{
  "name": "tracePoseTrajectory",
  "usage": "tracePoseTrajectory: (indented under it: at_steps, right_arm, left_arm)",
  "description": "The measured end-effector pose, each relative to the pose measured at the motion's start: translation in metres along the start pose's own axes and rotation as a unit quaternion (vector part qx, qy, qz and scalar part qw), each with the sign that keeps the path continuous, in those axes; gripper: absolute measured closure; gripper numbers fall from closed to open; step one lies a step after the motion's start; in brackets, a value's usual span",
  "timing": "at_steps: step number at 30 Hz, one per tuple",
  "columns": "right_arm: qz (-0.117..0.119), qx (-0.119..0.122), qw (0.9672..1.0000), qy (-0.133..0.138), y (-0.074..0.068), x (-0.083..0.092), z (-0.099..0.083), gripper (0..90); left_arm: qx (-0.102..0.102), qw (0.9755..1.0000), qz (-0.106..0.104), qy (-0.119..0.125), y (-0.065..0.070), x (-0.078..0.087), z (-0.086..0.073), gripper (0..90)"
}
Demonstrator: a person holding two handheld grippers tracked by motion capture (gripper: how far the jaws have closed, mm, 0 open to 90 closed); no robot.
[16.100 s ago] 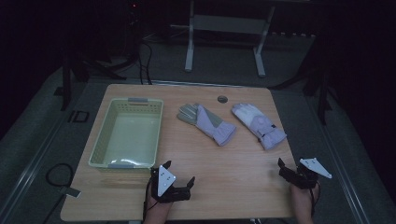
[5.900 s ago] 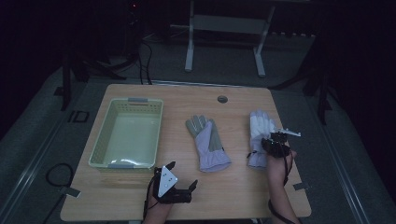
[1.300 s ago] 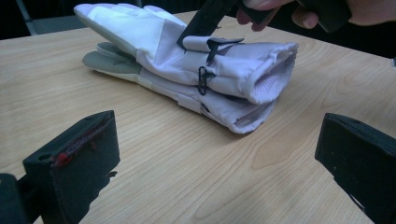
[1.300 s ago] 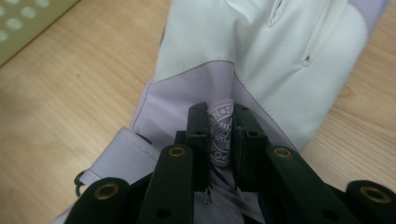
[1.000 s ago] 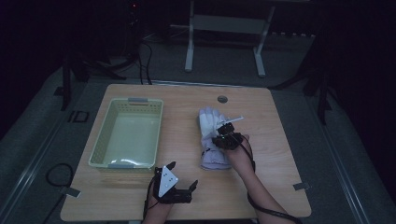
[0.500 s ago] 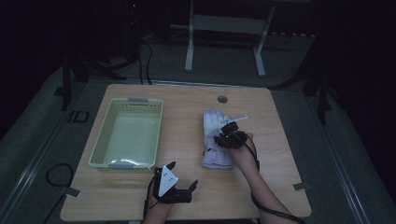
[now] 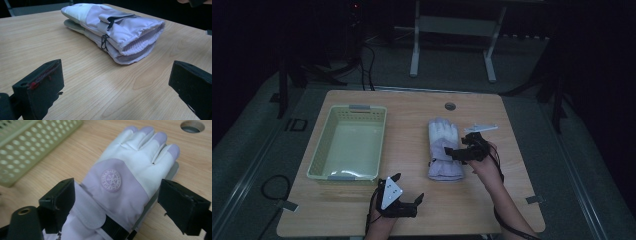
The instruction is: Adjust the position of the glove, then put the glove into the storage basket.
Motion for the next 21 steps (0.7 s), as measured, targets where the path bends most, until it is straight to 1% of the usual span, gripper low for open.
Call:
tracePoseTrajectory:
  at_steps: [1, 2, 3, 4, 5, 6, 7, 9, 12, 13, 14, 15, 16, 17, 18, 20, 21]
  right_arm:
    - [0.000, 0.000, 1.0000, 0.000, 0.000, 0.000, 0.000, 14.8]
    - [-0.003, 0.009, 0.9999, 0.014, 0.001, 0.003, -0.001, 14.8]
    - [-0.003, 0.009, 0.9999, 0.014, 0.001, 0.003, -0.001, 14.8]
    - [-0.007, 0.025, 0.9996, 0.015, 0.002, 0.005, -0.003, 14.8]
    - [-0.007, 0.034, 0.9992, 0.017, 0.002, 0.006, -0.005, 15.1]
    - [-0.003, 0.056, 0.9981, 0.024, 0.003, 0.009, -0.009, 15.8]
    - [-0.003, 0.056, 0.9981, 0.024, 0.003, 0.009, -0.009, 15.8]
    - [-0.010, 0.075, 0.9965, 0.034, 0.005, 0.014, -0.013, 15.8]
    - [-0.005, 0.075, 0.9965, 0.037, 0.004, 0.021, -0.019, 15.6]
    - [-0.001, 0.076, 0.9965, 0.037, 0.004, 0.024, -0.021, 16.2]
    - [0.005, 0.072, 0.9964, 0.044, 0.004, 0.031, -0.024, 16.6]
    - [0.005, 0.072, 0.9964, 0.044, 0.004, 0.031, -0.024, 16.6]
    - [0.006, 0.072, 0.9961, 0.051, 0.005, 0.039, -0.027, 16.3]
    - [0.006, 0.072, 0.9961, 0.051, 0.005, 0.039, -0.027, 16.3]
    - [-0.004, 0.085, 0.9948, 0.056, 0.006, 0.046, -0.029, 14.9]
    - [-0.004, 0.081, 0.9953, 0.054, 0.007, 0.048, -0.030, 14.3]
    - [0.004, 0.075, 0.9956, 0.056, 0.008, 0.051, -0.031, 14.0]
  left_arm:
    - [0.001, 1.0000, -0.003, -0.001, 0.000, 0.000, 0.000, 0.0]
    - [0.003, 1.0000, -0.005, -0.002, 0.000, 0.000, 0.000, 0.0]
    - [0.003, 1.0000, -0.007, -0.003, 0.000, 0.000, 0.000, 0.0]
    - [0.003, 0.9999, -0.011, -0.004, 0.000, -0.001, 0.000, 0.0]
    - [0.004, 0.9999, -0.014, -0.005, 0.000, -0.001, 0.000, 0.0]
    - [0.005, 0.9998, -0.018, -0.005, 0.001, -0.001, 0.000, 0.0]
    - [0.008, 0.9997, -0.025, -0.003, 0.001, -0.001, 0.000, 0.0]
    - [0.011, 0.9996, -0.027, -0.004, 0.001, -0.002, 0.000, 0.0]
    - [0.014, 0.9990, -0.042, -0.006, 0.003, -0.002, 0.000, 0.0]
    - [0.018, 0.9987, -0.047, -0.010, 0.004, -0.003, 0.000, 0.0]
    - [0.018, 0.9973, -0.061, -0.036, 0.006, -0.005, -0.001, 0.0]
    - [0.018, 0.9973, -0.061, -0.036, 0.006, -0.005, -0.001, 0.0]
    - [0.018, 0.9967, -0.064, -0.047, 0.008, -0.007, 0.001, 0.0]
    - [0.018, 0.9967, -0.064, -0.047, 0.008, -0.007, 0.001, 0.0]
    - [0.020, 0.9963, -0.066, -0.052, 0.009, -0.007, 0.003, 0.0]
    - [0.026, 0.9956, -0.070, -0.057, 0.012, -0.008, 0.009, 0.0]
    - [0.027, 0.9955, -0.071, -0.057, 0.012, -0.008, 0.011, 0.0]
Point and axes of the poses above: each handheld gripper's, and its own axes: x roughly backward along the jaws, z roughly out of its top, y roughly to its right, the point moved 8 cm from there along -x, roughly forward along the jaws, and after that the axes turned 2 degrees about z, right-handed, at the moved point
